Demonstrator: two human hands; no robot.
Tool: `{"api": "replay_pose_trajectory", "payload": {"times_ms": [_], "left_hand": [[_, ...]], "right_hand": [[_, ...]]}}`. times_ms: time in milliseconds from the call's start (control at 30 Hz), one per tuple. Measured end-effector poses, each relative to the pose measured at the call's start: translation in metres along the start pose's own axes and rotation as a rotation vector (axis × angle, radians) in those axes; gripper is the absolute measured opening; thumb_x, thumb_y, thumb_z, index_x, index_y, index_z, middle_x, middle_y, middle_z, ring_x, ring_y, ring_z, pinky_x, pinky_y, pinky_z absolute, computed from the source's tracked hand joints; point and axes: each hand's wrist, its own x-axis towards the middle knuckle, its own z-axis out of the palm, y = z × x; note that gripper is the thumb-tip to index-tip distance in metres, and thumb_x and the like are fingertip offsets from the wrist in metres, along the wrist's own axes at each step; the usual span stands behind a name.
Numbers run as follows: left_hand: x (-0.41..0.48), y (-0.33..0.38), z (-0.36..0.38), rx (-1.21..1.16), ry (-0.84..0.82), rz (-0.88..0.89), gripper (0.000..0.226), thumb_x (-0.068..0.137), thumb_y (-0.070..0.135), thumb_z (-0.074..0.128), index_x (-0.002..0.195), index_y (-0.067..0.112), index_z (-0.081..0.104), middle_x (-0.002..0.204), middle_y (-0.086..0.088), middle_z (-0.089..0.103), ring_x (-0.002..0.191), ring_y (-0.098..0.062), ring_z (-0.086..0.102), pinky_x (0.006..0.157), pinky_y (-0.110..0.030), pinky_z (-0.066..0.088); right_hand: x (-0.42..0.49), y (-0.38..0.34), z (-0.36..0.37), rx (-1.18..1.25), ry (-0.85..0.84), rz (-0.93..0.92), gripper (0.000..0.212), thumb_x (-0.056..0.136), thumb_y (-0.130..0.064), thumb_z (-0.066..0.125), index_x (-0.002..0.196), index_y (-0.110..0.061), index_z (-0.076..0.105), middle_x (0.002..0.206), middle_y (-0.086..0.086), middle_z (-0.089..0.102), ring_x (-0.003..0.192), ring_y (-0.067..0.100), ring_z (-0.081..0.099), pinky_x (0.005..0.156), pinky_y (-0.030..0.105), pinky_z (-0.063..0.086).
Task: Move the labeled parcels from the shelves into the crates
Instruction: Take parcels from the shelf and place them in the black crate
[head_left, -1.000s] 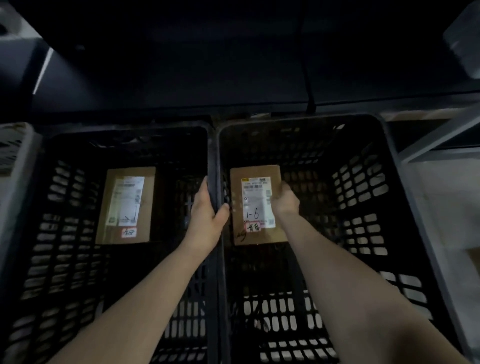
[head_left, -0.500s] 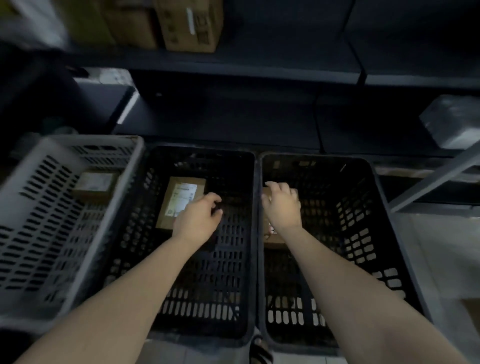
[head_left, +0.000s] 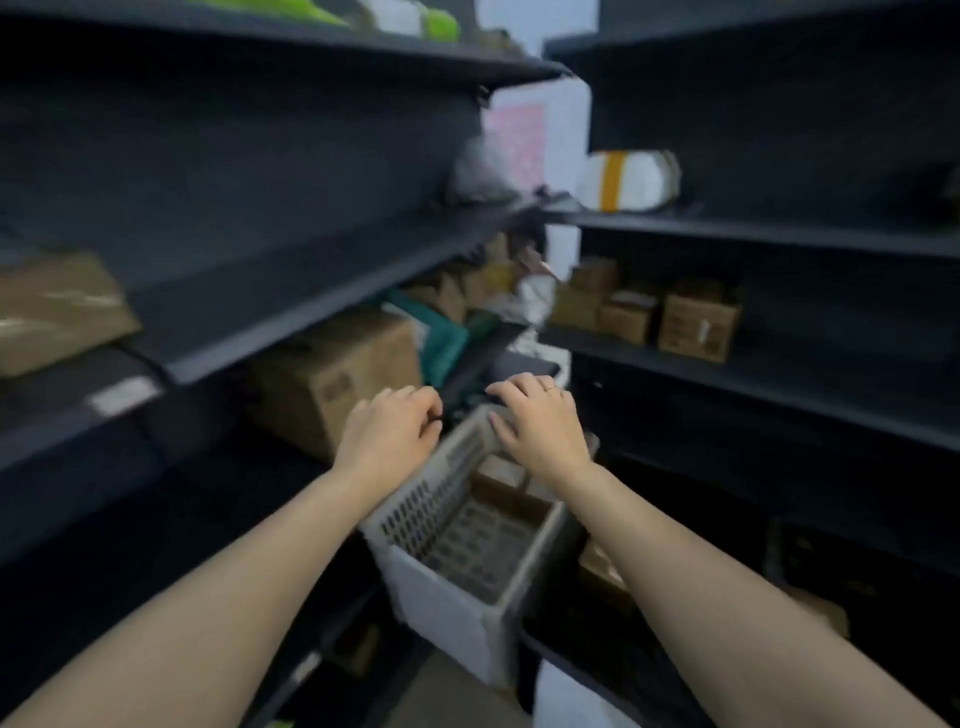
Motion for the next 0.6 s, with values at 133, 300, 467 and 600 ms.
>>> {"api": "replay_pose_trajectory", "payload": {"times_ms": [133, 300, 467, 600], "left_hand": [[-0.021, -0.069, -0.075, 0.099, 0.113, -0.142, 0.012, 0.092, 0.030, 0.050, 0.098, 0.025, 0.058, 0.096, 0.006, 0.062, 0.093, -0.020, 0.057, 0.073, -0.034, 0.042], [-0.060, -0.132, -0.150, 0.211, 0.214, -0.330, 0.013, 0.093, 0.029, 0.049, 0.102, 0.026, 0.058, 0.095, 0.008, 0.061, 0.092, -0.017, 0.058, 0.076, -0.035, 0.046], [-0.107, -0.179, -0.201, 0.279, 0.240, -0.516, 0.018, 0.094, 0.030, 0.049, 0.107, 0.024, 0.059, 0.103, 0.005, 0.063, 0.096, -0.018, 0.059, 0.078, -0.037, 0.049], [-0.141, -0.209, -0.222, 0.250, 0.244, -0.665, 0.019, 0.093, 0.027, 0.050, 0.109, 0.023, 0.059, 0.103, 0.003, 0.062, 0.093, -0.016, 0.058, 0.074, -0.032, 0.048]], "right_hand": [[0.062, -0.092, -0.010, 0.071, 0.055, -0.214, 0.032, 0.089, -0.026, 0.061, 0.119, -0.017, 0.063, 0.112, 0.006, 0.062, 0.108, 0.033, 0.055, 0.081, 0.043, 0.045], [0.118, -0.189, -0.016, 0.188, 0.090, -0.472, 0.033, 0.092, -0.024, 0.056, 0.125, -0.018, 0.060, 0.119, 0.004, 0.060, 0.112, 0.028, 0.052, 0.086, 0.041, 0.045], [0.149, -0.274, -0.009, 0.288, 0.039, -0.667, 0.034, 0.095, -0.026, 0.053, 0.129, -0.019, 0.057, 0.124, 0.003, 0.057, 0.117, 0.028, 0.049, 0.090, 0.042, 0.045], [0.162, -0.330, 0.004, 0.273, -0.017, -0.730, 0.034, 0.095, -0.026, 0.050, 0.127, -0.018, 0.055, 0.126, 0.004, 0.055, 0.119, 0.029, 0.047, 0.093, 0.041, 0.042]]}}
